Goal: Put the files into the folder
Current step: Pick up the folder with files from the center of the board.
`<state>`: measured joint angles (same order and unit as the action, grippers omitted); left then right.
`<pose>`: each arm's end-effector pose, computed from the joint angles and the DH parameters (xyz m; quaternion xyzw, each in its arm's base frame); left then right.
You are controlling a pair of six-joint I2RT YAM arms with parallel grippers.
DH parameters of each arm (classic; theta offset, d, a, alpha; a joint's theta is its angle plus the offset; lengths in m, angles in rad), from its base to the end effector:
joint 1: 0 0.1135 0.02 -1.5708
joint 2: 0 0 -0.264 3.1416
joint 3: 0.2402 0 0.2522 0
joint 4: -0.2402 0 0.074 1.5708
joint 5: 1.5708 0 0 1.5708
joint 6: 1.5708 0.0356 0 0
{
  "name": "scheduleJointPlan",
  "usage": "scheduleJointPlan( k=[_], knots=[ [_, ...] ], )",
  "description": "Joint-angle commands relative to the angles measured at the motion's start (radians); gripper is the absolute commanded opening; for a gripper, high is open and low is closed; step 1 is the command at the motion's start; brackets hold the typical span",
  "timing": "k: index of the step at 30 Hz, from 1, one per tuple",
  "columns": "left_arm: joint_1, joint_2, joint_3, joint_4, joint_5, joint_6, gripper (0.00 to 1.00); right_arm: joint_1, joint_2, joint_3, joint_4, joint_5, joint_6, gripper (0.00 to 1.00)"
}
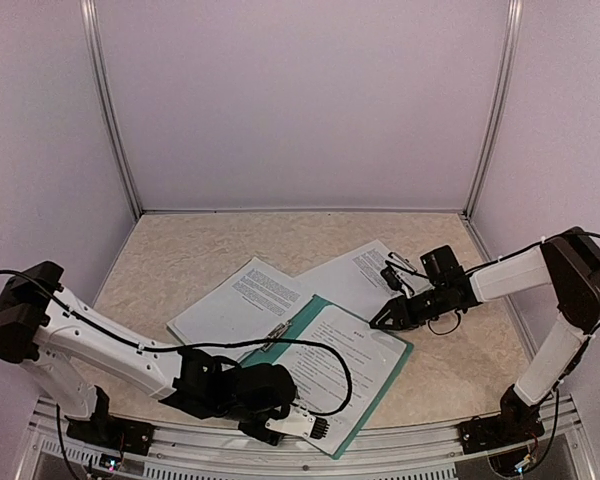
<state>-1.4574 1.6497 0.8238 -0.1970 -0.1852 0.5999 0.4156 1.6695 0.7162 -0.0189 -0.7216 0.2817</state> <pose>0.0413 -0.3050 0.1442 0.8082 0.5160 -0.0310 0.2820 0.2590 0.1400 0.1280 -0.1637 0.8851 0.4113 0.1440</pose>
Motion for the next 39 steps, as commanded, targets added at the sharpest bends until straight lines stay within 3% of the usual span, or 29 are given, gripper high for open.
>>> scheduleJointPlan(
  k=[1,12,26,35,39],
  knots=[
    [-0.012,0.015,-0.030,0.093,-0.062,0.012,0.68,0.011,-0.011,-0.035,-0.015,-0.109,0.054,0.43],
    [-0.024,0.012,-0.041,0.104,-0.092,0.034,0.65,0.007,-0.014,0.014,-0.118,-0.106,0.026,0.34],
    [-0.029,-0.004,-0.051,0.068,-0.091,0.009,0.65,-0.032,0.069,0.013,-0.242,-0.058,-0.090,0.32],
    [-0.029,0.008,-0.059,0.076,-0.095,0.019,0.65,-0.049,0.074,0.071,-0.376,0.076,-0.144,0.34],
    [-0.024,0.002,-0.064,0.086,-0.087,0.024,0.64,-0.052,0.108,0.114,-0.423,0.101,-0.179,0.39]
  ],
)
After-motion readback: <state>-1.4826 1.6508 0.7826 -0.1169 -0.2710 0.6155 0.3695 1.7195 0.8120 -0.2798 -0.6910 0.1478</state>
